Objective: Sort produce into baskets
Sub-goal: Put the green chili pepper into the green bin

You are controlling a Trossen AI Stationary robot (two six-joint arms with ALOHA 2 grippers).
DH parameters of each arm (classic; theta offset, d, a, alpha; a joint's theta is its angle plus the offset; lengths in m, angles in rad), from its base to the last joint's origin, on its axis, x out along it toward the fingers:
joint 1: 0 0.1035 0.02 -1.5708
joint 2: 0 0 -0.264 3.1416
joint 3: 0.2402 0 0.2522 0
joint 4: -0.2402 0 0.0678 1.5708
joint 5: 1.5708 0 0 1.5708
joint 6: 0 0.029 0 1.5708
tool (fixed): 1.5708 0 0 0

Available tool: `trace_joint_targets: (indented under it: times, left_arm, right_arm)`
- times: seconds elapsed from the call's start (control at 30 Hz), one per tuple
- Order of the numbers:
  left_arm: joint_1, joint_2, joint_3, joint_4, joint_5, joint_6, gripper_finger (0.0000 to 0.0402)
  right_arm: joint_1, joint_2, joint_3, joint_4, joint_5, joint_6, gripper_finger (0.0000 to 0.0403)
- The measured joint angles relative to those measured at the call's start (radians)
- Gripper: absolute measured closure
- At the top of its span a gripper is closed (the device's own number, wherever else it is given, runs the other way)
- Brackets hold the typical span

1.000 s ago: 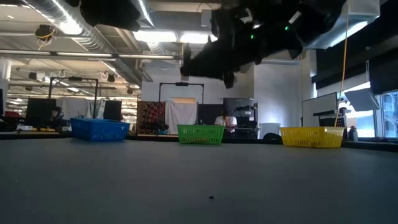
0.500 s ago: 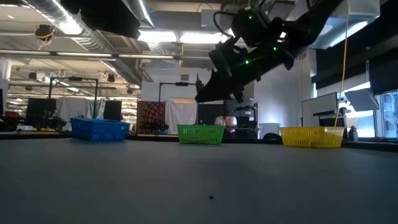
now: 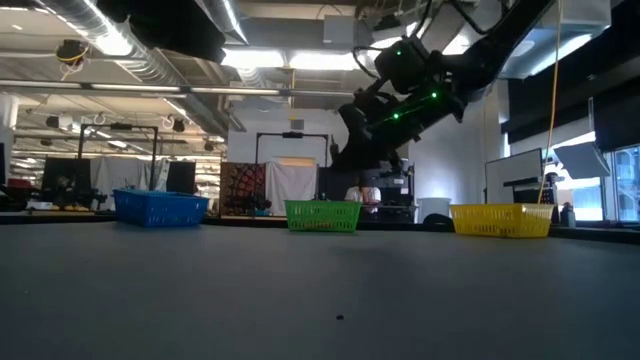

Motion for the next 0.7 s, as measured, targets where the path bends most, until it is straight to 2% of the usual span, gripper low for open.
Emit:
trace_joint_targets:
  times: [0.5,0.7]
  left_arm:
    - [0.039,0.000,0.000,-0.002,-0.002,0.001,0.0194]
    - [0.039,0.000,0.000,-0.002,-0.002,0.026,0.0194]
  right_arm:
    - [-0.154,0.000,0.000,0.044,-0.121,0.121,0.0374]
    - [-0.186,0.000,0.000,0.046,-0.124,0.135,0.0374]
